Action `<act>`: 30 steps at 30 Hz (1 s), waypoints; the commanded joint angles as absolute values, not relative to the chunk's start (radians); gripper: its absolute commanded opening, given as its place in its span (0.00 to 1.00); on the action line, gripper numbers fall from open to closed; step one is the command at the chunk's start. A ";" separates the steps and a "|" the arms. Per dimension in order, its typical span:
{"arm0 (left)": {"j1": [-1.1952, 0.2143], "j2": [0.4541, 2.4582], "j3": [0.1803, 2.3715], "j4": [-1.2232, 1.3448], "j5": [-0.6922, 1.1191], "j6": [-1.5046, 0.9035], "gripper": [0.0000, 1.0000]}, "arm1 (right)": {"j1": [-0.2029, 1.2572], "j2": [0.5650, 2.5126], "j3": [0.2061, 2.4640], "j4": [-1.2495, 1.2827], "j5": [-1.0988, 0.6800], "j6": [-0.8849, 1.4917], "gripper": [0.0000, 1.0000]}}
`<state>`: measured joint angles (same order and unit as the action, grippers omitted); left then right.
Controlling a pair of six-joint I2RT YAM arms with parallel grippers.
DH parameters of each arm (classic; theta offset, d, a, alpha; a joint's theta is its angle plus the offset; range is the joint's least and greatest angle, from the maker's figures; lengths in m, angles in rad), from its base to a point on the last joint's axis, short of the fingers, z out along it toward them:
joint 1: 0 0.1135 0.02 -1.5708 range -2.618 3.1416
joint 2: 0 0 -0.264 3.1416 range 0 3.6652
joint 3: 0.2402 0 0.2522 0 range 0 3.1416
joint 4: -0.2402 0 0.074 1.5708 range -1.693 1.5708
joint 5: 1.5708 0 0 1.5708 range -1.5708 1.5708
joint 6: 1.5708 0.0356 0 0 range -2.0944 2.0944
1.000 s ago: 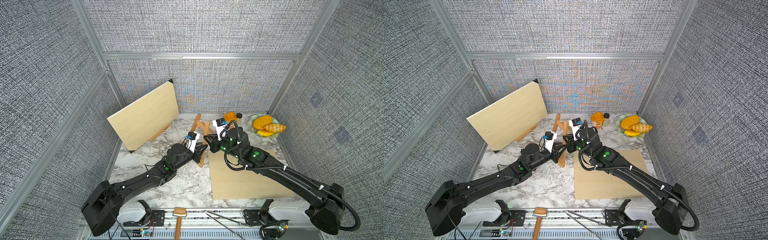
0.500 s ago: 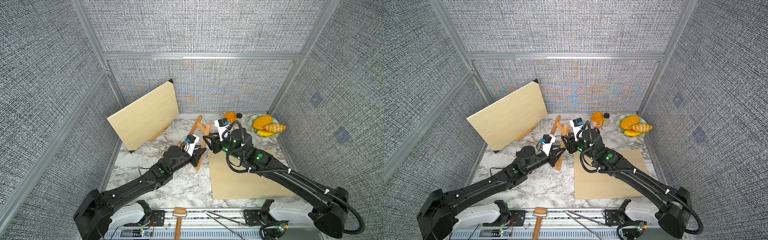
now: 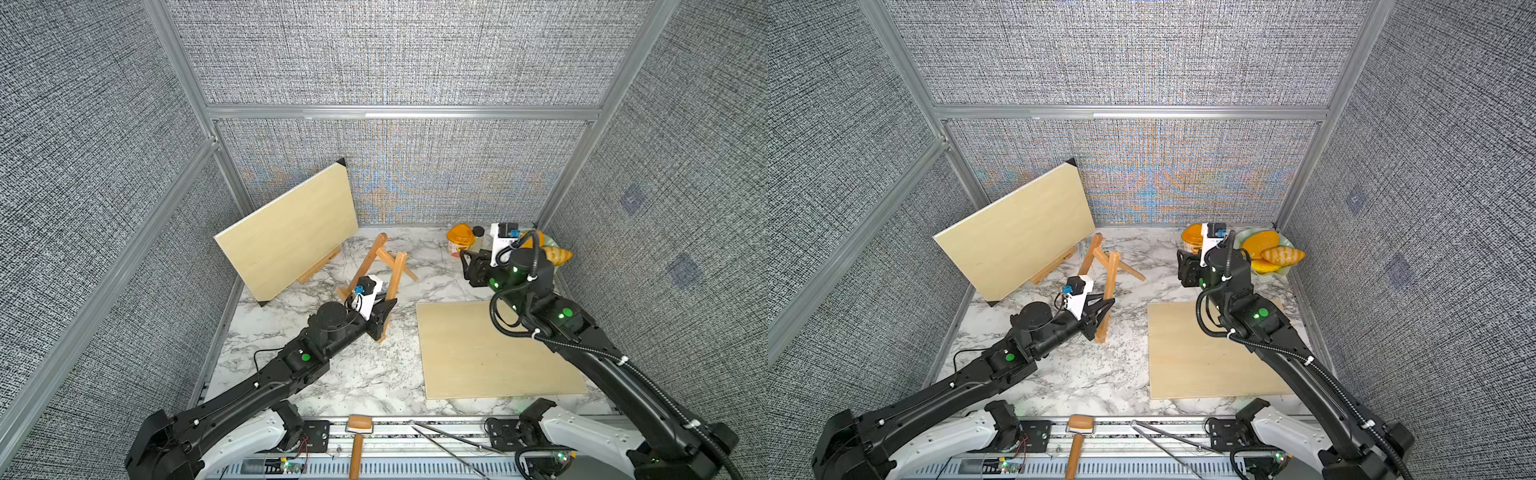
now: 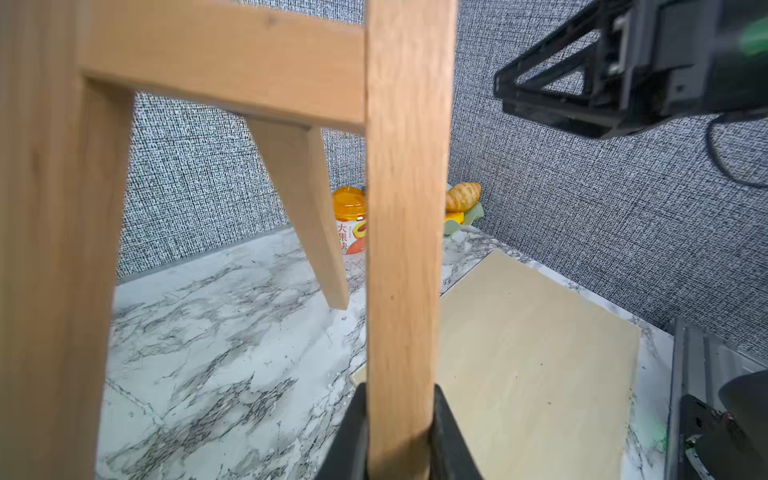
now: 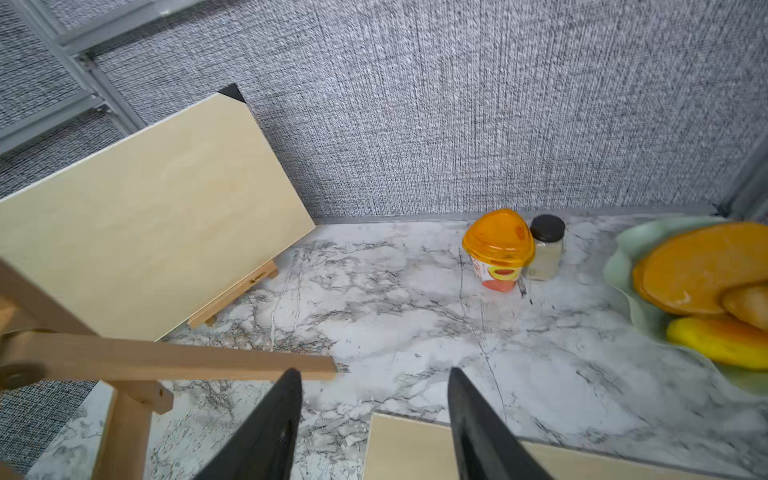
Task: Disassemble the easel
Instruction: Fold up the easel.
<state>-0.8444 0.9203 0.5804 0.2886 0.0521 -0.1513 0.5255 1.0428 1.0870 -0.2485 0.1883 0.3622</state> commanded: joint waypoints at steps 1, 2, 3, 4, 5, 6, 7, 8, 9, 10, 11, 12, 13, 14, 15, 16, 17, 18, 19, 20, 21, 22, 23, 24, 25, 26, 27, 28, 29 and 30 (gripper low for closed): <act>-0.845 0.880 0.570 0.348 0.111 -0.104 0.00 | 0.477 1.060 1.087 -0.283 0.042 0.455 0.58; -0.844 0.871 0.567 0.350 0.126 -0.100 0.00 | 0.470 1.067 1.081 -0.276 0.023 0.464 0.58; -0.845 0.863 0.565 0.350 0.150 -0.095 0.00 | 0.464 1.076 1.073 -0.263 0.005 0.473 0.58; -0.845 0.858 0.564 0.348 0.172 -0.090 0.00 | 0.460 1.085 1.063 -0.247 -0.010 0.483 0.58; -0.844 0.856 0.565 0.344 0.190 -0.085 0.00 | 0.458 1.092 1.053 -0.230 -0.023 0.493 0.58; -0.844 0.856 0.567 0.339 0.209 -0.084 0.00 | 0.456 1.104 1.040 -0.209 -0.038 0.505 0.58; -0.845 0.856 0.569 0.340 0.226 -0.084 0.00 | 0.453 1.117 1.030 -0.185 -0.055 0.517 0.58; -0.845 0.856 0.569 0.344 0.238 -0.087 0.00 | 0.453 1.128 1.022 -0.166 -0.068 0.529 0.59; -0.844 0.857 0.569 0.352 0.249 -0.093 0.00 | 0.453 1.143 1.015 -0.144 -0.089 0.544 0.58; -0.845 0.859 0.568 0.364 0.258 -0.100 0.00 | 0.452 1.159 1.008 -0.121 -0.112 0.558 0.59; -0.845 0.860 0.566 0.377 0.267 -0.106 0.00 | 0.452 1.172 1.005 -0.106 -0.133 0.571 0.58; -0.844 0.862 0.566 0.390 0.274 -0.115 0.00 | 0.453 1.186 1.001 -0.087 -0.155 0.590 0.58; -0.844 0.866 0.565 0.404 0.278 -0.123 0.00 | 0.453 1.202 1.000 -0.074 -0.176 0.606 0.58; -0.845 0.870 0.565 0.416 0.283 -0.127 0.00 | 0.454 1.214 1.000 -0.067 -0.191 0.623 0.58; -0.845 0.876 0.565 0.427 0.289 -0.131 0.00 | 0.459 1.226 1.000 -0.063 -0.200 0.639 0.58; -0.845 0.882 0.566 0.439 0.294 -0.134 0.00 | 0.467 1.235 1.000 -0.060 -0.204 0.650 0.58; -0.845 0.888 0.566 0.450 0.300 -0.138 0.00 | 0.479 1.240 0.999 -0.057 -0.204 0.656 0.58; -0.845 0.897 0.567 0.464 0.308 -0.139 0.00 | 0.495 1.245 0.999 -0.053 -0.203 0.655 0.58; -0.844 0.905 0.569 0.476 0.316 -0.140 0.00 | 0.511 1.250 0.999 -0.052 -0.200 0.654 0.58; -0.844 0.916 0.572 0.486 0.321 -0.140 0.00 | 0.522 1.252 0.998 -0.053 -0.198 0.652 0.58; -0.844 0.925 0.576 0.493 0.327 -0.140 0.00 | 0.535 1.255 0.997 -0.056 -0.195 0.650 0.58; -0.844 0.935 0.582 0.499 0.330 -0.139 0.00 | 0.545 1.256 0.995 -0.060 -0.193 0.651 0.58; -0.844 0.943 0.587 0.504 0.331 -0.138 0.00 | 0.550 1.256 0.994 -0.061 -0.191 0.652 0.58; -0.844 0.951 0.590 0.512 0.333 -0.138 0.00 | 0.557 1.255 0.990 -0.061 -0.188 0.656 0.58; -0.845 0.959 0.594 0.518 0.334 -0.137 0.00 | 0.562 1.254 0.987 -0.059 -0.185 0.662 0.58; -0.844 0.965 0.597 0.524 0.333 -0.137 0.00 | 0.567 1.252 0.984 -0.057 -0.184 0.664 0.58; -0.844 0.971 0.600 0.527 0.333 -0.136 0.00 | 0.570 1.249 0.982 -0.053 -0.183 0.667 0.58; -0.845 0.979 0.605 0.528 0.332 -0.135 0.00 | 0.574 1.246 0.982 -0.052 -0.181 0.672 0.58; -0.844 0.983 0.609 0.528 0.329 -0.135 0.00 | 0.578 1.244 0.983 -0.050 -0.181 0.674 0.58; -0.844 0.990 0.612 0.530 0.324 -0.137 0.00 | 0.582 1.243 0.986 -0.048 -0.182 0.675 0.58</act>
